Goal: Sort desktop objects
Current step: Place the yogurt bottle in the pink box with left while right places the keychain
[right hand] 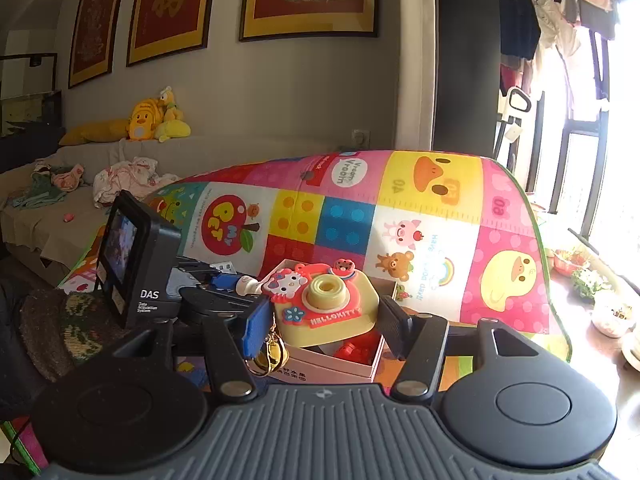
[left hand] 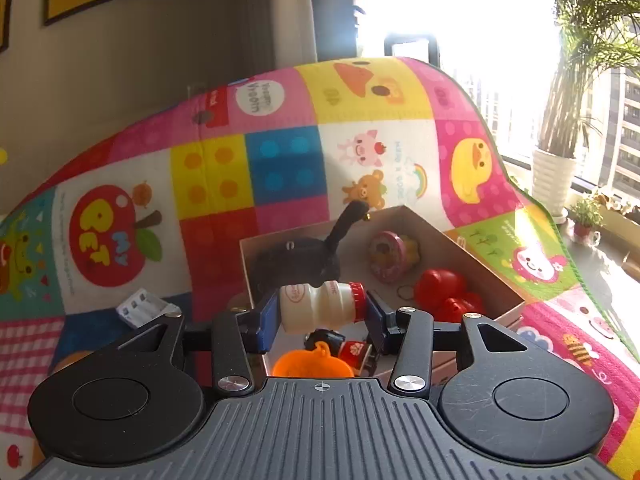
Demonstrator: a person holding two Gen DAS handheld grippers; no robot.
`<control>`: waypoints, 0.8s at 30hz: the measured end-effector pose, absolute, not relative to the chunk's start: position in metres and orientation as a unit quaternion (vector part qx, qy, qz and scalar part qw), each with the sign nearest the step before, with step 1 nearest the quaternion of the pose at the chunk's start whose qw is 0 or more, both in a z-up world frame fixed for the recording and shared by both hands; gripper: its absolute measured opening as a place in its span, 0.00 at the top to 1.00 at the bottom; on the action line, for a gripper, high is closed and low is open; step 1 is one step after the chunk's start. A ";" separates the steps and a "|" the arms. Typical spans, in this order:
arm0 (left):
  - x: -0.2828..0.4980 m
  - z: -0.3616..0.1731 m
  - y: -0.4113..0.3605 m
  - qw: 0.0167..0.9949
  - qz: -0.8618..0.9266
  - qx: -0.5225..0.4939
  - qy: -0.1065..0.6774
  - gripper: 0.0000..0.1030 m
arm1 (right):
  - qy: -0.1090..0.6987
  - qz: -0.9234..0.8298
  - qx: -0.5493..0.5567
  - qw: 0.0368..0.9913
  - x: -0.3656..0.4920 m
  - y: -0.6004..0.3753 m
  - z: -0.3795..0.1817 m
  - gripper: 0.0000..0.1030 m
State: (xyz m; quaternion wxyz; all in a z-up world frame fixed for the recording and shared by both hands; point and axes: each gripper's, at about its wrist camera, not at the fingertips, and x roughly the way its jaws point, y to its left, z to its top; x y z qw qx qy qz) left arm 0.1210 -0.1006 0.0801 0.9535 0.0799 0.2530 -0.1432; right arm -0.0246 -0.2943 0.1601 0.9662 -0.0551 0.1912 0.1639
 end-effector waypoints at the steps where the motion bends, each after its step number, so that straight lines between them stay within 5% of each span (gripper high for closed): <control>1: 0.132 0.074 -0.103 0.951 -0.142 0.083 0.261 0.52 | 0.194 0.162 -0.057 0.966 -0.021 -0.294 0.158 0.44; 8: 0.139 0.056 -0.082 0.948 -0.158 0.046 0.272 0.40 | 0.214 0.145 -0.062 0.964 0.010 -0.294 0.148 0.44; 11: 0.113 0.057 -0.063 0.954 -0.152 0.025 0.256 0.20 | 0.230 0.141 -0.051 0.962 0.036 -0.290 0.144 0.44; 24: 0.038 0.027 0.006 0.952 -0.135 -0.036 0.274 0.08 | 0.393 0.104 0.024 0.913 0.208 -0.239 0.074 0.44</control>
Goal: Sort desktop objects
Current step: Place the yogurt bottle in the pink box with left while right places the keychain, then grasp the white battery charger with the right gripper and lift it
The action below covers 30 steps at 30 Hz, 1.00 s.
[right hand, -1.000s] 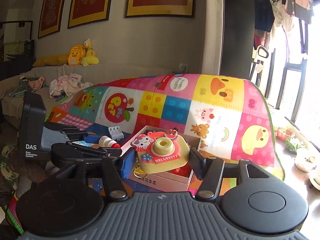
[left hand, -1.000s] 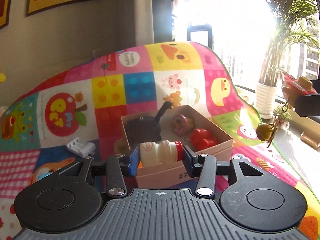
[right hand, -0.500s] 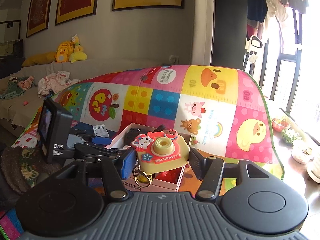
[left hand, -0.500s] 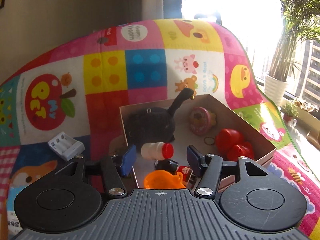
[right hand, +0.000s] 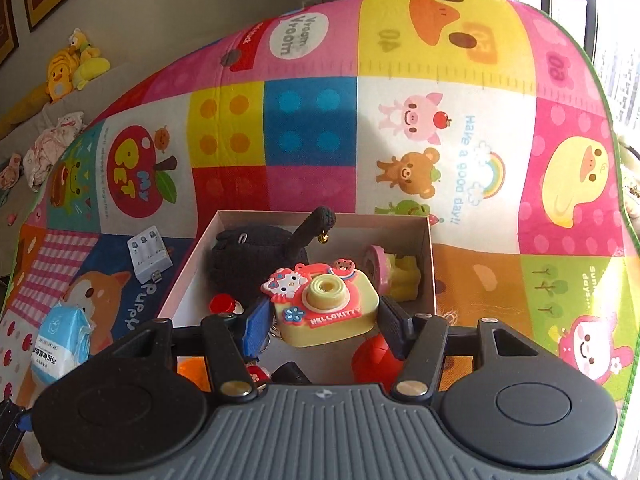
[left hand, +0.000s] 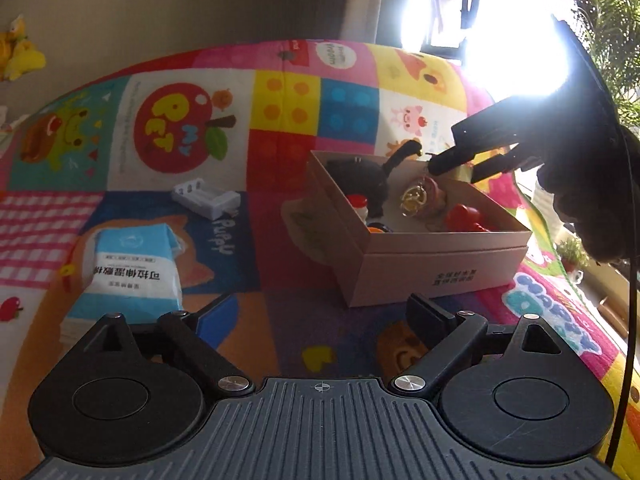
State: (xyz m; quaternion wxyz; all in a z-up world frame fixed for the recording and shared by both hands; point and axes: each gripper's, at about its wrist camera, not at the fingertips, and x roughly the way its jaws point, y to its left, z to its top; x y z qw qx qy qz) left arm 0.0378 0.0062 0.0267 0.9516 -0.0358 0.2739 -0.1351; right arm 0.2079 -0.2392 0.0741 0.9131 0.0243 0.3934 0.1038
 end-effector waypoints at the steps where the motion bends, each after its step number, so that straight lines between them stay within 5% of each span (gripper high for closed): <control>1: 0.037 0.024 0.010 0.951 -0.132 -0.038 0.276 0.08 | 0.404 0.103 0.026 0.909 0.216 -0.236 0.068 0.44; 13: 0.037 0.014 0.039 0.952 -0.113 -0.092 0.270 0.05 | 0.381 0.085 -0.044 0.920 0.202 -0.215 0.094 0.28; 19: 0.030 0.022 0.052 0.963 -0.072 -0.109 0.236 0.02 | 0.367 0.186 -0.060 0.909 0.209 -0.135 0.120 0.04; 30: 0.038 0.012 0.078 0.955 -0.023 -0.159 0.251 0.01 | 0.427 0.193 -0.158 0.869 0.298 0.025 0.036 0.04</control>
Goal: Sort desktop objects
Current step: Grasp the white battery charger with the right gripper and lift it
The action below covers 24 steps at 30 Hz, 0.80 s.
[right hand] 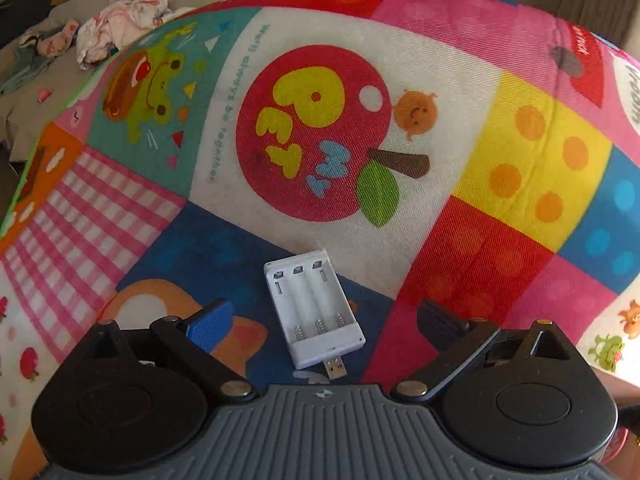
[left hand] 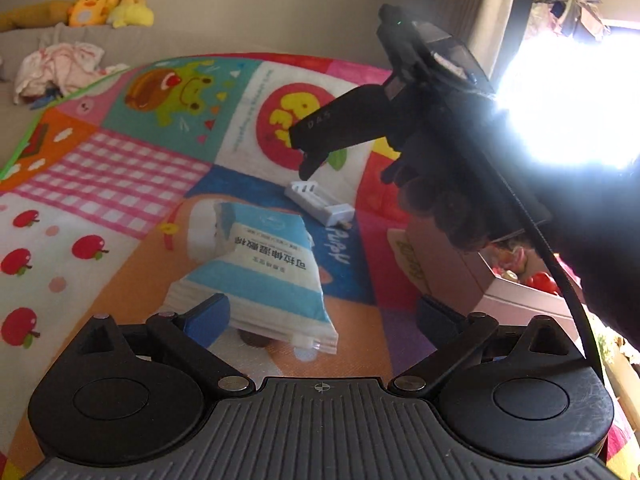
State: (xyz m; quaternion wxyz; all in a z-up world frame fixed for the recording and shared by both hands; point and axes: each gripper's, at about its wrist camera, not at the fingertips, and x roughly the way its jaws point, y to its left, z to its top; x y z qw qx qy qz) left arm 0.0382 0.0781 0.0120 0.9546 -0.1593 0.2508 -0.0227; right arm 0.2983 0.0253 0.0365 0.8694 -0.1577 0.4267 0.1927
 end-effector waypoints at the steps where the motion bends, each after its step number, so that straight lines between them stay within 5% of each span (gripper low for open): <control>1: 0.040 0.011 0.081 0.952 -0.017 -0.167 0.255 0.01 | 0.430 0.190 -0.158 0.868 0.303 0.029 0.030 0.04; 5: 0.040 0.010 0.087 0.949 -0.011 -0.180 0.257 0.01 | 0.466 0.187 -0.109 0.858 0.327 0.030 0.014 0.12; 11: 0.038 0.009 0.087 0.950 -0.015 -0.180 0.255 0.01 | 0.503 0.202 -0.093 0.835 0.325 0.017 0.013 0.52; 24: 0.038 0.007 0.092 0.948 -0.015 -0.195 0.252 0.01 | 0.426 0.317 -0.053 0.846 0.171 -0.080 0.103 0.54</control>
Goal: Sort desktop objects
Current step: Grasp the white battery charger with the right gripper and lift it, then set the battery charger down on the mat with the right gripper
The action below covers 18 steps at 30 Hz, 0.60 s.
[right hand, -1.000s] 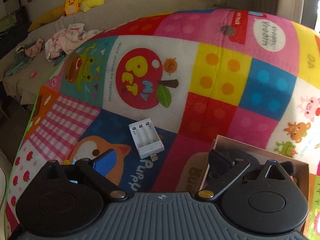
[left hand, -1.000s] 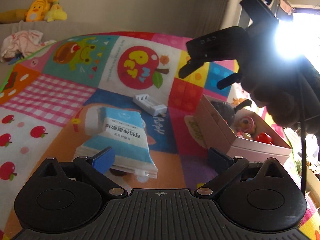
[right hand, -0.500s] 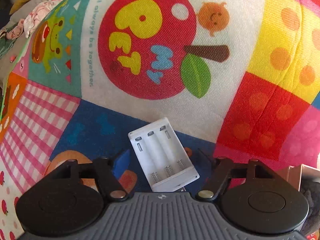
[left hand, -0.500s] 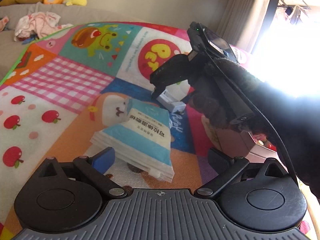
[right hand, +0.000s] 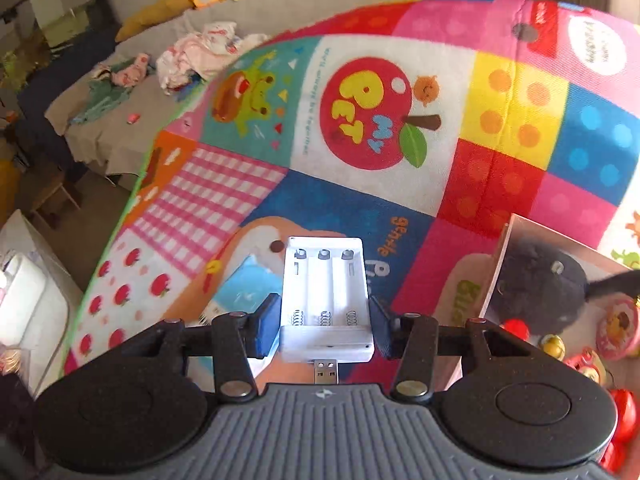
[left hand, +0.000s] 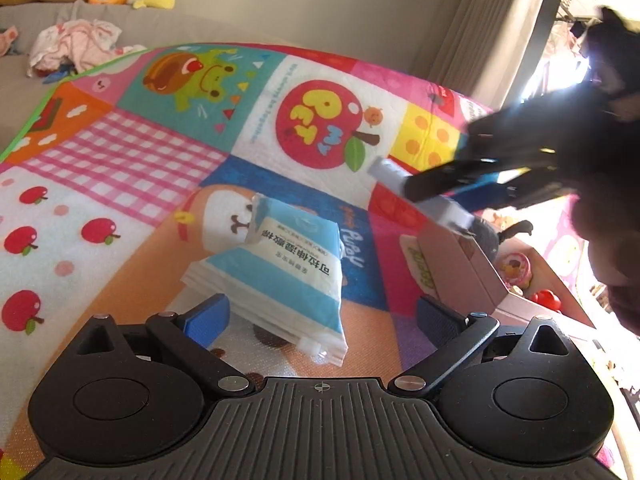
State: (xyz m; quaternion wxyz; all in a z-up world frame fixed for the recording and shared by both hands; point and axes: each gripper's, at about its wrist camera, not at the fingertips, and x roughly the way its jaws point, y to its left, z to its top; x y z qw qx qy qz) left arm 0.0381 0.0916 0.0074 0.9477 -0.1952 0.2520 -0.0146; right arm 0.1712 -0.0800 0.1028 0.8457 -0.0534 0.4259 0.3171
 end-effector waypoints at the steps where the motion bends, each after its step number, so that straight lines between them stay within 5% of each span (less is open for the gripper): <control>1: 0.038 0.008 0.092 0.948 -0.012 -0.197 0.251 0.01 | 0.417 0.323 -0.048 0.848 0.156 -0.094 0.109 0.54; 15: 0.025 0.030 0.045 0.953 -0.059 -0.146 0.257 0.01 | 0.437 0.289 -0.119 0.843 0.025 -0.199 0.031 0.54; 17: 0.023 0.033 0.026 0.953 -0.080 -0.122 0.264 0.01 | 0.433 0.289 -0.125 0.845 0.020 -0.202 0.025 0.51; 18: 0.022 0.034 0.018 0.953 -0.087 -0.113 0.266 0.01 | 0.430 0.288 -0.130 0.846 0.017 -0.203 0.022 0.39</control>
